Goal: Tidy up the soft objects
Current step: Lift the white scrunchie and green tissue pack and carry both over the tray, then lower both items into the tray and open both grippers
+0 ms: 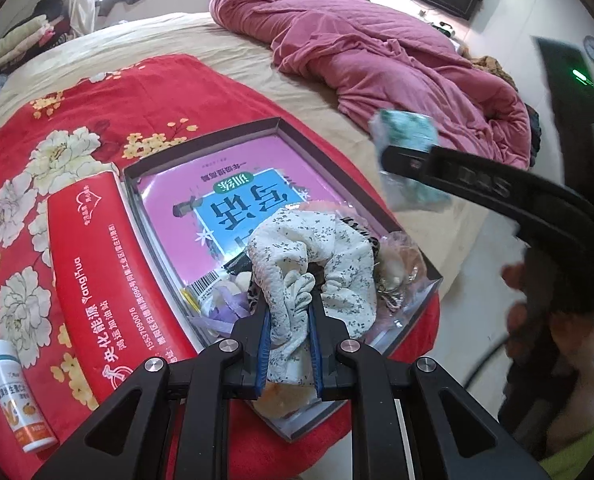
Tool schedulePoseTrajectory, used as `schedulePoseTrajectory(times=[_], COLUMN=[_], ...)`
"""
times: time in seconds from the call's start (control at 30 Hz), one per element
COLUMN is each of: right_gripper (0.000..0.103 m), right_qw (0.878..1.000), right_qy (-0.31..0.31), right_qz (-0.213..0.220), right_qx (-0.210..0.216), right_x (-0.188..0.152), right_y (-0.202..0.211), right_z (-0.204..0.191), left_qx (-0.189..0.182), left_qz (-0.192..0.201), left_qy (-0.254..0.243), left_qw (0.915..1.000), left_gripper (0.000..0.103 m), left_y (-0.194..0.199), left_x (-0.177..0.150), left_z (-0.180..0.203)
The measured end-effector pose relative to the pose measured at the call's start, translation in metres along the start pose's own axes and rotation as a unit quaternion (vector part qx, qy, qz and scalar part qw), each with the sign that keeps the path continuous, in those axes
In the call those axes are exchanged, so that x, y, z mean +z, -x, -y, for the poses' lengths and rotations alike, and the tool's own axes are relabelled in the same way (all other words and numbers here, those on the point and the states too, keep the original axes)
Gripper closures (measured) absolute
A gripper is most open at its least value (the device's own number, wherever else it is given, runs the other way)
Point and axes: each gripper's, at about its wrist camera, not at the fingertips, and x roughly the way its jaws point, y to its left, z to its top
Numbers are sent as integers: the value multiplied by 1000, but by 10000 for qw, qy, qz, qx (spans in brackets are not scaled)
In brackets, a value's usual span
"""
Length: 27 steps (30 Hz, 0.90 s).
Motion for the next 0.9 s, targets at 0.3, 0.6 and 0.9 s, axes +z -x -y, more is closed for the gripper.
schedulePoseTrajectory(times=[0.3,0.6,0.9], right_gripper=[56,55,53], right_qw=[9956,9933,9930], right_qy=[244,235,184], right_qz=[-898,-1123,-1163], right_qx=[-61,-99,-123], right_x=[9,1,3], right_y=[-65,-86,-90], right_z=[-12,-10,-11], left_qx=[5,-30,-25], left_qz=[-82,-101,-104], left_qy=[58,125,160], left_qw=[9999,9999,9998], left_gripper=[86,86,86], left_y=[-12,-18,-20], left_x=[2,3,5], left_z=[-9,-13,-15])
